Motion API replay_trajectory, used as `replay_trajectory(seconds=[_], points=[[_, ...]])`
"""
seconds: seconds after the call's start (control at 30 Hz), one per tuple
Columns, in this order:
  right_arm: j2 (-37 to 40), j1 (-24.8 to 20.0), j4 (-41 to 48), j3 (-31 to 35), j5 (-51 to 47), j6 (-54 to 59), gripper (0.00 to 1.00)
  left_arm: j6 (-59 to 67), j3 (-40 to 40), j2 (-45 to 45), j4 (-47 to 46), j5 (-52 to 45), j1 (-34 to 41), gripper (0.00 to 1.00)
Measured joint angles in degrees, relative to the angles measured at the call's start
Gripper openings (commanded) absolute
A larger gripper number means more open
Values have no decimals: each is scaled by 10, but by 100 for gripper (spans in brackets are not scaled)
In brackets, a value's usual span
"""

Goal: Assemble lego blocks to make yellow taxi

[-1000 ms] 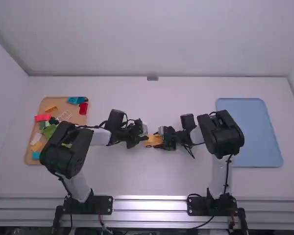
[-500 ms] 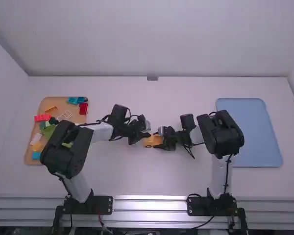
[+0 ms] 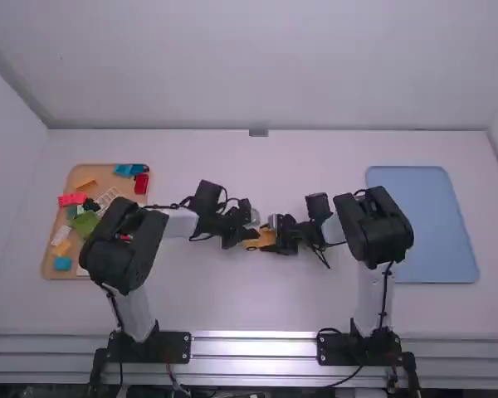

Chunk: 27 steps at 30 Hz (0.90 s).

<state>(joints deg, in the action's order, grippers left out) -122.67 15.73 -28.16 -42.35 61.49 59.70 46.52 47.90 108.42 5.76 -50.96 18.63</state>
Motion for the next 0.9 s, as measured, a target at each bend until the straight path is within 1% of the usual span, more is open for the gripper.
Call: replay_trajectory(seconds=[0.33,0.6,0.9], points=[[0,0,0,0,1,0,51,6,3,-1,-12,0,-1,2],[-2,11,1,0,5,2,52,12,3,-38,-87,45,-1,2],[-2,10,-1,0,4,3,52,13,-2,-44,-78,63,-1,2]])
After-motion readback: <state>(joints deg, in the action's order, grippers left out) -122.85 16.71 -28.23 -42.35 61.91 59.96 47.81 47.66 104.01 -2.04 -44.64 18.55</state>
